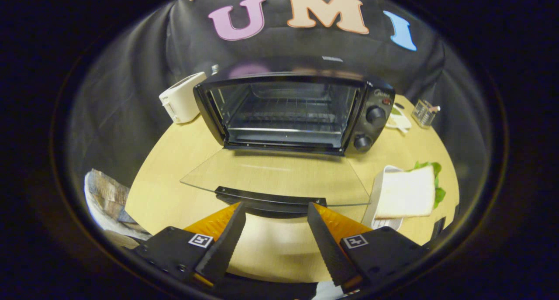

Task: Open the toaster oven, put the food inside, and close the toaster oven door.

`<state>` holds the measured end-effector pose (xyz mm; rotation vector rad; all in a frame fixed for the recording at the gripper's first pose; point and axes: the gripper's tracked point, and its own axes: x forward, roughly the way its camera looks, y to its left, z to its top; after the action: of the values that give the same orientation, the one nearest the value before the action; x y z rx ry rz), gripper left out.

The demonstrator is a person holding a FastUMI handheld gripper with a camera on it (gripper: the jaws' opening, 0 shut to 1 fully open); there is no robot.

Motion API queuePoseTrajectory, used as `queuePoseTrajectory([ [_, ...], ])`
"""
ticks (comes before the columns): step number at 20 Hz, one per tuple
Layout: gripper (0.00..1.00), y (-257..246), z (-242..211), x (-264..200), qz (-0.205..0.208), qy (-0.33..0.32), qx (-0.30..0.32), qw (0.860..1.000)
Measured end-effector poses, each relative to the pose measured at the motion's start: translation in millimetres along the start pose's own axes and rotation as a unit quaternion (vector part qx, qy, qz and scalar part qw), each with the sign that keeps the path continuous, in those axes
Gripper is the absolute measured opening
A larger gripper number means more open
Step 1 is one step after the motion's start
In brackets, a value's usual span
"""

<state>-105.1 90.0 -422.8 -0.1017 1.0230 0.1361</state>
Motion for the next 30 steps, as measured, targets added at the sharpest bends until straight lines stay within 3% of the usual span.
queuePoseTrajectory([
  [6, 0.89, -8.6, -30.4, 35.4, -0.008, 0.055, -0.004, 0.998],
  [10, 0.88, -9.3, -34.5, 38.4, -0.001, 0.058, -0.018, 0.998],
  [14, 0.88, -10.5, -25.1, 31.2, 0.024, 0.049, 0.048, 0.997],
  [19, 0.89, -45.4, -4.0, -16.1, 0.047, 0.066, 0.125, 0.989],
  [22, 0.89, -95.3, 22.1, -54.3, 0.023, 0.047, 0.154, 0.987],
  [25, 0.89, -164.7, 36.3, -81.2, -0.038, 0.032, 0.151, 0.987],
  [27, 0.89, -209.2, 35.2, -89.8, -0.08, 0.033, 0.144, 0.986],
  [30, 0.89, -249.7, 25.4, -81.6, -0.103, 0.045, 0.162, 0.98],
])
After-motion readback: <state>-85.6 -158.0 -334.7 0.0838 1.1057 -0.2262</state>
